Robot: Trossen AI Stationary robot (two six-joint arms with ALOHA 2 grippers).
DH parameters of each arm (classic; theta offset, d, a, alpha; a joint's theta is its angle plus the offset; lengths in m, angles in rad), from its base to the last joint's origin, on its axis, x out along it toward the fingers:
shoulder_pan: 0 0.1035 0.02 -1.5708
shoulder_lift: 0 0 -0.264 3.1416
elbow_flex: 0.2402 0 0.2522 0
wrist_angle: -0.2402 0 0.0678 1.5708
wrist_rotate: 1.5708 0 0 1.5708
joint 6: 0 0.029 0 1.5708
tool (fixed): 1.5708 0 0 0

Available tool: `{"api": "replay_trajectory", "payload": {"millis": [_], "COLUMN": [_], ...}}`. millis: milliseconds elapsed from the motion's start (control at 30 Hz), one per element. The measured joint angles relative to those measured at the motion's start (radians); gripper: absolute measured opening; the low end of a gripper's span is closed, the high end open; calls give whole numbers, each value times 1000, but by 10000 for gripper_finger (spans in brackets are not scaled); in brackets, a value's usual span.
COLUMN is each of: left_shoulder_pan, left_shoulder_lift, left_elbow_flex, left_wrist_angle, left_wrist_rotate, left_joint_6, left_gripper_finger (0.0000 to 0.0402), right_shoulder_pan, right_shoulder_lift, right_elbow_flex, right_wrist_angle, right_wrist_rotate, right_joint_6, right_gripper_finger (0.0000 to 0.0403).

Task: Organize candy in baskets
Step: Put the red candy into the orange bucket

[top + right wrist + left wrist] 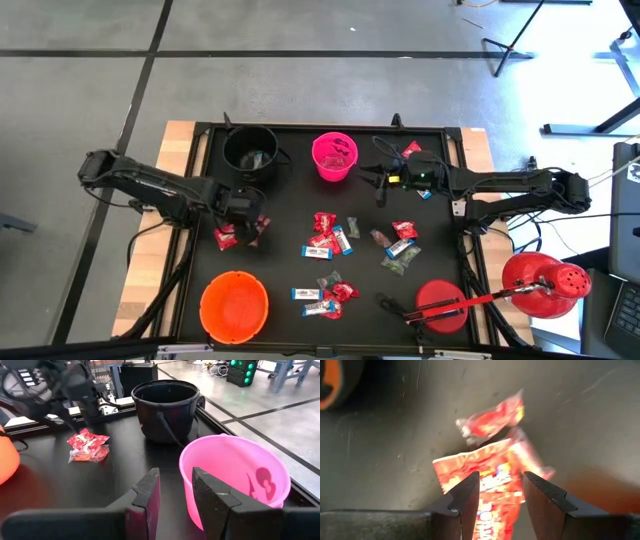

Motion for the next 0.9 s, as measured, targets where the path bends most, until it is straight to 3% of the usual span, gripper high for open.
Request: {"api": "replay_trajectory", "payload": {"millis": [200,633,900], "left_shoulder_pan": [9,24,23], "left_shoulder_lift": [33,34,32], "left_elbow_flex": [-52,-159,-235], "left_wrist_angle": [11,79,180], "left_wrist_rotate": [28,10,56], "left_joint_6": [-10,-78,-108], "left_gripper_finger": [152,260,266], "right_shoulder_pan": [0,0,-1], "right_shoulder_lift": [0,0,0], "right_elbow_flex": [0,0,0], "right_wrist_angle": [0,14,6], "right_wrist_rotate": [-1,-9,-20], "right_joint_6": [-4,-18,-30], "right_gripper_finger": [111,111,111]}}
